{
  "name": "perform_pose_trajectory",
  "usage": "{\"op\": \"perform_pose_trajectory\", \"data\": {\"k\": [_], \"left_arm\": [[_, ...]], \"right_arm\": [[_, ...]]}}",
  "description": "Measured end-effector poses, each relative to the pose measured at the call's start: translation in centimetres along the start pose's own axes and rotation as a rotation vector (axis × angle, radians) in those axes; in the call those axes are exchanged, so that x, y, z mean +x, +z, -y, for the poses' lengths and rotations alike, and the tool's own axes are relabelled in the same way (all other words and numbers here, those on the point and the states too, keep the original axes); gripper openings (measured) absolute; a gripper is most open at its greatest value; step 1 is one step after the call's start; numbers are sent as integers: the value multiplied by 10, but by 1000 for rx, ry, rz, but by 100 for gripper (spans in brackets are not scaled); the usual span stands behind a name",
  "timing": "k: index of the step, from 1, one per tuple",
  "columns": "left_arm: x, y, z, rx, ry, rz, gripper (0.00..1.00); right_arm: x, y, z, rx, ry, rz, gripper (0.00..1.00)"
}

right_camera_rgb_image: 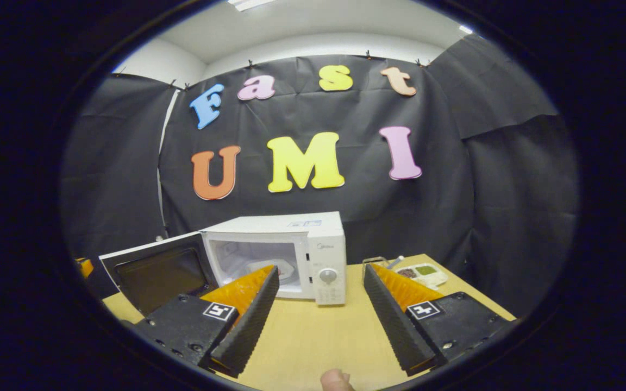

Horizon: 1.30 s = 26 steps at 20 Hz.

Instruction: Open the microwave oven with the left hand, put the food in, and close the microwave oven.

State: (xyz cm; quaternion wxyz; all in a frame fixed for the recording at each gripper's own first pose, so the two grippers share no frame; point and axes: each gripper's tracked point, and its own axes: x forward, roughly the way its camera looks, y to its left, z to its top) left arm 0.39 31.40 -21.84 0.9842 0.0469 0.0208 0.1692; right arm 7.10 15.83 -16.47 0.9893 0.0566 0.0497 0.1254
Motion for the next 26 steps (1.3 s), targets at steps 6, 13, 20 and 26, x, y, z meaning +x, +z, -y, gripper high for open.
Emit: {"op": "perform_pose_trajectory", "data": {"k": [6, 13, 20, 26], "left_arm": [[31, -21, 31, -48, -129, -57, 0], [39, -46, 81, -32, -241, -102, 0], [18, -45, 125, -29, -294, -86, 0], [-8, -30, 203, 19, -421, -34, 0]], "right_arm": [[-64, 26, 35, -34, -17, 21, 90], [-107, 27, 52, -38, -15, 28, 90], [-151, 35, 77, 5, -9, 43, 90], [-194, 51, 113, -4, -73, 87, 100]]}}
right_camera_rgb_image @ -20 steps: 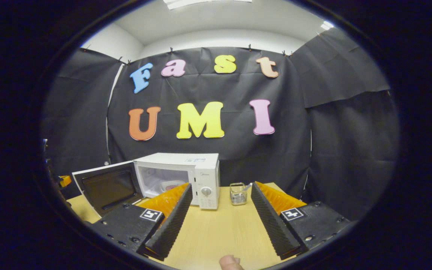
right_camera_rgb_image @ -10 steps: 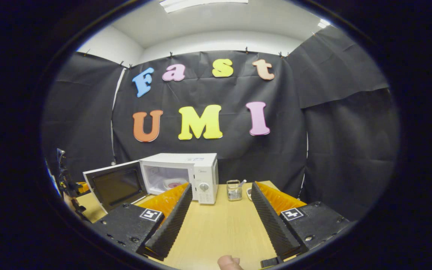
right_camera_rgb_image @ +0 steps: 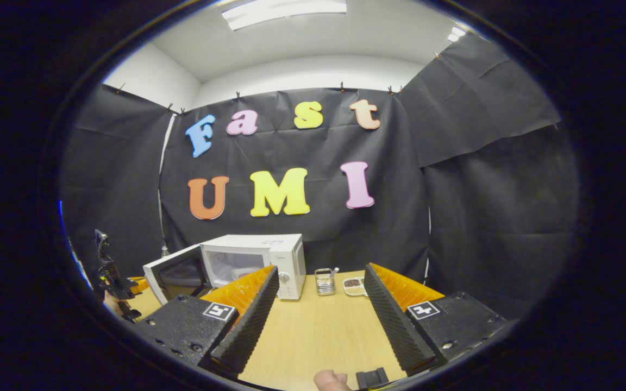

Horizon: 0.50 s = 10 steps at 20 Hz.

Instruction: Open the microwave oven with the left hand, put the food in, and close the microwave oven.

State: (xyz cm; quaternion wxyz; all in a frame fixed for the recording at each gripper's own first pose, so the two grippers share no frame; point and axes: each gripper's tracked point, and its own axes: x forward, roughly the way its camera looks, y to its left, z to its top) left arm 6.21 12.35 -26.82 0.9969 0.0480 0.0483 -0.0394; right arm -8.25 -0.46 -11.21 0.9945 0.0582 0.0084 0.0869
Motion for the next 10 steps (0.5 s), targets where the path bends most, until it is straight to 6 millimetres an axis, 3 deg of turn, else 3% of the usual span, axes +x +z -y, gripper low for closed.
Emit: {"op": "perform_pose_trajectory", "data": {"k": [1, 2, 4, 9, 10], "left_arm": [[3, 2, 13, 7, -19, 6, 0], [9, 1, 27, 11, -41, 9, 0], [19, 1, 52, 26, -73, 25, 0], [54, -20, 113, 25, -178, -14, 0], [58, -20, 122, 25, -193, -11, 0]], "right_arm": [[-4, 0, 8, -5, -19, 0, 90], [-9, 1, 15, -13, -32, -2, 100], [-16, 3, 25, -14, -42, 5, 100], [-23, 3, 51, 14, -64, 20, 100], [-22, 2, 55, 17, -70, 21, 90]]}}
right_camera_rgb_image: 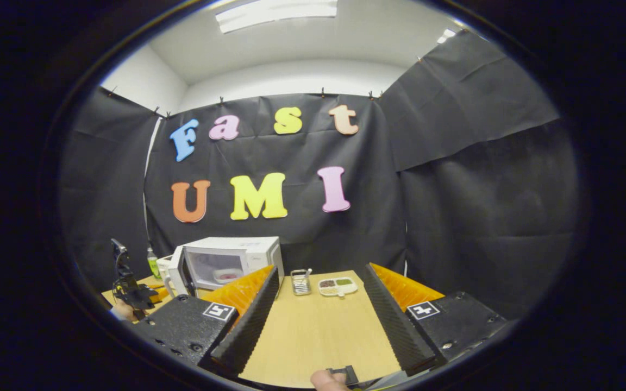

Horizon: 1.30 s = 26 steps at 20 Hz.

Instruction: Open the microwave oven with the left hand, put the food in, and close the microwave oven.

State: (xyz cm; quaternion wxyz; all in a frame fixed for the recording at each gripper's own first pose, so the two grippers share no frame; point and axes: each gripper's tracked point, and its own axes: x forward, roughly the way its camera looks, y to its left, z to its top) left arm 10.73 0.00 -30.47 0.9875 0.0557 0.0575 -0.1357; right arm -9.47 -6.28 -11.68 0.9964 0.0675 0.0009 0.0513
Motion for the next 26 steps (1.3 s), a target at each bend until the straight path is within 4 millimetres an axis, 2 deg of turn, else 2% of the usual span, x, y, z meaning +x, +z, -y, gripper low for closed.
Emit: {"op": "perform_pose_trajectory", "data": {"k": [3, 6, 10, 11, 12, 13, 14, 15, 16, 17, 18, 19, 20, 21, 26], "left_arm": [[25, 8, 23, 7, -30, 45, 0], [47, 8, 44, 19, -63, 52, 0], [72, 12, 60, 21, -56, 76, 0], [80, 12, 63, 9, -57, 75, 0], [88, 12, 68, -12, -62, 71, 0], [94, 13, 73, -33, -69, 68, 10], [101, 16, 76, -53, -72, 71, 0], [108, 19, 78, -70, -70, 76, 0], [116, 21, 79, -88, -63, 79, 0], [123, 22, 81, -105, -59, 80, 0], [129, 22, 84, -125, -56, 77, 0], [137, 23, 85, -149, -54, 78, 0], [144, 25, 87, -169, -53, 80, 0], [152, 27, 88, -184, -52, 82, 0], [192, 22, 94, -217, -46, 63, 0]], "right_arm": [[3, -8, 4, 19, 3, -9, 90], [10, -16, 8, 31, 10, -25, 90], [23, -28, 28, 55, -35, -42, 90], [25, -32, 30, 62, -39, -46, 100], [27, -34, 32, 68, -39, -43, 100], [28, -35, 34, 69, -38, -40, 100], [29, -35, 36, 64, -36, -33, 90], [30, -34, 37, 56, -35, -24, 100], [31, -33, 40, 46, -39, -19, 100], [33, -34, 43, 36, -47, -16, 90], [35, -34, 47, 22, -57, -12, 100], [36, -33, 50, 13, -65, -8, 90], [37, -33, 53, 11, -69, -6, 90], [39, -34, 55, 13, -71, -6, 100], [53, -45, 56, 18, -44, -24, 100]]}}
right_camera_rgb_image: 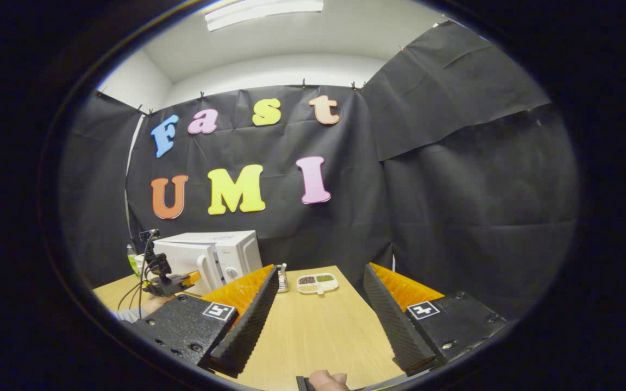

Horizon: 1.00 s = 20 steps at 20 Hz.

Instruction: Open the microwave oven with the left hand, put the food in, and close the microwave oven.

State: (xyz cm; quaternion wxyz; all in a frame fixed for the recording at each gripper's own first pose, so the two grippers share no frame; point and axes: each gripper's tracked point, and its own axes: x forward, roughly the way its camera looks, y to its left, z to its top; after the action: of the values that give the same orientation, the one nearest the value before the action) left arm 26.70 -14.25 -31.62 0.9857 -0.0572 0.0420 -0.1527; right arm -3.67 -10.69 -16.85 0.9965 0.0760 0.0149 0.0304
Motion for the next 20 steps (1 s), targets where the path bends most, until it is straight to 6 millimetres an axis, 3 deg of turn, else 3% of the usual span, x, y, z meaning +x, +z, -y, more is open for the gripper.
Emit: {"op": "perform_pose_trajectory", "data": {"k": [3, 4, 5, 10, 11, 12, 13, 14, 15, 16, 19, 20], "left_arm": [[15, -6, 1, 30, 11, -11, 0], [20, -8, 2, 42, 14, -15, 0], [24, -8, -3, 58, 34, -17, 0], [51, -16, -14, -38, 35, -51, 0], [48, -25, -11, -85, 22, -65, 0], [46, -13, -11, -108, 10, -40, 1], [48, -17, -12, -119, 0, -59, 0], [47, -20, -12, -113, 6, -74, 0], [48, -29, -18, -99, 30, -108, 1], [47, -36, -21, -77, 54, -153, 0], [32, -45, -18, -52, 55, -219, 0], [26, -42, -15, -53, 48, -215, 0]], "right_arm": [[9, -3, 0, -11, 18, 2, 100], [13, -4, 2, -14, 18, 5, 90], [18, -8, 2, -16, 18, 0, 100], [32, -28, 0, 2, 32, -46, 100], [32, -30, -2, -3, 31, -52, 100], [31, -30, -4, -8, 30, -56, 100], [30, -31, -6, -8, 32, -58, 90], [27, -30, -9, -4, 37, -59, 100], [25, -30, -11, 1, 40, -62, 90], [23, -31, -14, 3, 41, -72, 100], [15, -32, -14, -3, 32, -80, 100], [12, -32, -15, -8, 30, -81, 90]]}}
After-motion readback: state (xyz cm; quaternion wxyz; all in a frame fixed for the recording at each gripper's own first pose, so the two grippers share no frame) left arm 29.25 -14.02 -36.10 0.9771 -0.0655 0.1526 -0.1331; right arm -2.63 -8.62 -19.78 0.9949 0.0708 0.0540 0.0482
